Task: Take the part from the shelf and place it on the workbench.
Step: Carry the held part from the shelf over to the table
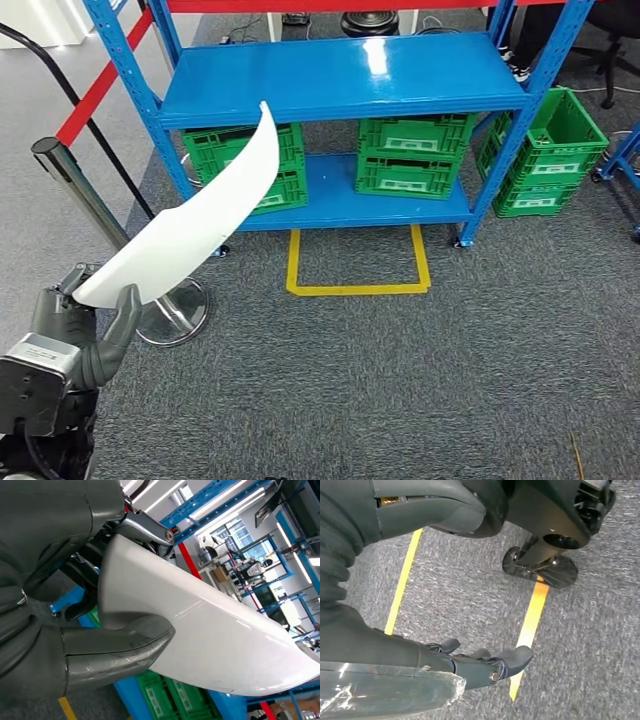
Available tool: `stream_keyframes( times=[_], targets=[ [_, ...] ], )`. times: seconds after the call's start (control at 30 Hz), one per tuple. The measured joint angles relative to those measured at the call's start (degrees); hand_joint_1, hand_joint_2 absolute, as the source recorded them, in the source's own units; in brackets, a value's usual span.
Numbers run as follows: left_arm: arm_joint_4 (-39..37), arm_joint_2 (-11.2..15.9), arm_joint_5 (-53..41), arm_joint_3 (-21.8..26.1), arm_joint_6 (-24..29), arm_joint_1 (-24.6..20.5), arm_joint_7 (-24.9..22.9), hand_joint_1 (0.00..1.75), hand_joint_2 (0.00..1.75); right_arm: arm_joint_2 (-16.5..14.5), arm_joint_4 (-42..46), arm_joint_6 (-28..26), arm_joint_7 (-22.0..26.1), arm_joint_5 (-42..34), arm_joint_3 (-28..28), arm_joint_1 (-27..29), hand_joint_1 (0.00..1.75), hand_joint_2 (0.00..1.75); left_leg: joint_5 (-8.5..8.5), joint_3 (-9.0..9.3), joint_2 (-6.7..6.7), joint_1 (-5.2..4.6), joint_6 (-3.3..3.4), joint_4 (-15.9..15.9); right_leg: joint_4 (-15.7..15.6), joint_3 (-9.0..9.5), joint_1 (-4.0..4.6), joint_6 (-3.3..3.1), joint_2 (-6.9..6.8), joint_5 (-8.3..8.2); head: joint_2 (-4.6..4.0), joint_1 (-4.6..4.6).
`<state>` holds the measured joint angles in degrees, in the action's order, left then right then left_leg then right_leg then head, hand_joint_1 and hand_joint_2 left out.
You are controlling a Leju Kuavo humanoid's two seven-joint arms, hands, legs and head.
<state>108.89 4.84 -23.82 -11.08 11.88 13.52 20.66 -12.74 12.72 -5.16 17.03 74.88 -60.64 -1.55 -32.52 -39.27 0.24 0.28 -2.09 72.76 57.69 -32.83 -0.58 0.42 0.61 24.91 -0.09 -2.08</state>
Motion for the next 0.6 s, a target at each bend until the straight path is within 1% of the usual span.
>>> stream_keyframes(
  times=[0.03,0.07,0.1,0.13,0.17,0.2,0.27,0.3,0.33,0.37,0.43,0.47,0.5,0.53,0.57,0.6],
  targets=[
    [0.0,0.11,-0.36,0.0,-0.04,0.01,0.0,1.68,1.75,0.0,0.0,0.04,0.01,0.0,-0.01,0.02,0.0,1.75,1.49,0.87,-0.02,0.07,0.02,-1.75,0.01,0.02,-0.02,0.06,0.23,-0.04,0.0,0.0],
    [0.0,0.22,-0.65,0.0,-0.08,0.01,0.0,1.68,1.75,0.0,0.0,0.12,0.03,0.0,-0.02,-0.01,0.0,1.75,3.6,2.68,-0.13,0.16,0.06,-5.33,0.01,0.06,-0.05,0.16,0.5,-0.08,0.0,0.0],
    [0.0,0.33,-0.87,0.0,-0.12,0.0,0.0,1.68,1.75,0.01,0.0,0.21,0.04,0.0,-0.03,-0.07,0.0,1.75,5.39,4.79,-0.51,0.26,0.11,-9.56,0.04,0.06,-0.01,0.33,0.77,-0.12,0.0,-0.01],
    [0.0,0.41,-1.06,-0.01,-0.15,0.0,0.0,1.68,1.75,0.01,0.0,0.3,0.06,0.0,-0.03,-0.15,0.0,1.75,6.61,6.54,-0.91,0.33,0.23,-13.17,0.12,-0.03,0.07,0.56,1.06,-0.15,0.0,0.01],
    [0.0,0.46,-1.15,-0.01,-0.17,0.01,-0.01,1.68,1.75,0.02,0.0,0.38,0.07,0.0,-0.04,-0.2,0.0,1.75,7.15,7.6,-1.25,0.35,0.38,-15.49,0.13,-0.17,0.15,0.87,1.28,-0.22,0.0,0.05],
    [0.0,0.5,-1.24,-0.02,-0.18,0.02,-0.01,1.68,1.75,0.02,0.0,0.43,0.07,0.0,-0.04,-0.2,0.0,1.75,7.12,7.95,-1.48,0.29,0.62,-16.45,0.07,-0.32,0.19,1.22,1.48,-0.34,0.0,0.07],
    [0.0,0.57,-1.36,-0.02,-0.18,0.03,-0.02,1.68,1.75,0.02,0.0,0.47,0.08,-0.01,-0.05,-0.08,0.0,1.75,7.32,7.88,-1.16,0.21,1.4,-16.73,-0.18,-0.55,0.03,1.98,1.73,-0.55,0.0,0.09],
    [0.0,0.61,-1.38,-0.02,-0.18,0.01,-0.02,1.68,1.75,0.02,0.0,0.48,0.09,-0.02,-0.07,-0.03,0.0,1.75,7.48,7.91,-0.93,0.24,1.83,-16.86,0.23,-0.84,-0.02,2.31,1.54,-0.21,0.0,0.18],
    [0.0,0.65,-1.38,-0.01,-0.16,0.0,-0.02,1.68,1.75,0.02,0.0,0.47,0.1,-0.02,-0.09,-0.03,0.0,1.75,7.62,7.93,-0.65,0.32,2.24,-16.99,1.62,-1.58,-0.03,2.61,1.19,0.74,0.0,0.39],
    [0.0,0.65,-1.39,-0.01,-0.15,0.0,-0.02,1.68,1.75,0.02,0.0,0.46,0.11,-0.02,-0.1,-0.05,0.0,1.75,7.71,7.94,-0.33,0.37,2.54,-17.08,4.32,-2.88,-0.02,2.8,0.72,2.33,0.0,0.57],
    [0.0,0.67,-1.4,0.0,-0.13,0.04,-0.02,1.68,1.75,0.03,0.0,0.46,0.13,-0.03,-0.11,-0.11,0.0,1.75,7.71,7.88,0.27,0.24,2.82,-17.05,12.37,-6.55,0.0,3.05,0.05,6.18,0.0,0.86],
    [0.0,0.68,-1.41,0.0,-0.13,0.06,-0.02,1.68,1.75,0.03,0.0,0.45,0.13,-0.03,-0.13,-0.12,0.0,1.75,7.7,7.88,0.57,0.17,2.86,-17.04,15.58,-7.99,0.0,3.09,-0.05,7.27,0.0,0.86],
    [0.0,0.69,-1.41,0.0,-0.13,0.08,-0.02,1.68,1.75,0.04,0.0,0.45,0.13,-0.03,-0.15,-0.1,0.0,1.75,7.67,7.91,0.86,0.12,2.88,-17.03,16.8,-8.46,0.01,3.09,-0.1,7.27,0.0,0.87],
    [0.0,0.69,-1.41,0.0,-0.13,0.09,-0.02,1.68,1.75,0.05,0.0,0.45,0.13,-0.03,-0.16,-0.06,0.0,1.75,7.63,7.97,1.12,0.1,2.88,-17.0,15.54,-7.71,0.01,3.04,-0.19,6.16,0.0,0.87],
    [0.0,0.69,-1.41,0.0,-0.12,0.09,-0.02,1.68,1.75,0.08,0.01,0.44,0.13,-0.02,-0.17,-0.02,0.0,1.75,7.56,8.06,1.35,0.11,2.83,-16.97,12.06,-5.83,0.01,2.97,-0.5,4.29,0.0,0.88],
    [0.0,0.69,-1.4,0.0,-0.09,0.1,-0.02,1.68,1.75,0.11,0.02,0.44,0.13,-0.02,-0.18,-0.02,0.0,1.75,7.44,8.16,1.55,0.07,2.68,-16.89,7.69,-3.53,0.03,2.92,-1.38,2.61,0.0,0.91]
  ],
)
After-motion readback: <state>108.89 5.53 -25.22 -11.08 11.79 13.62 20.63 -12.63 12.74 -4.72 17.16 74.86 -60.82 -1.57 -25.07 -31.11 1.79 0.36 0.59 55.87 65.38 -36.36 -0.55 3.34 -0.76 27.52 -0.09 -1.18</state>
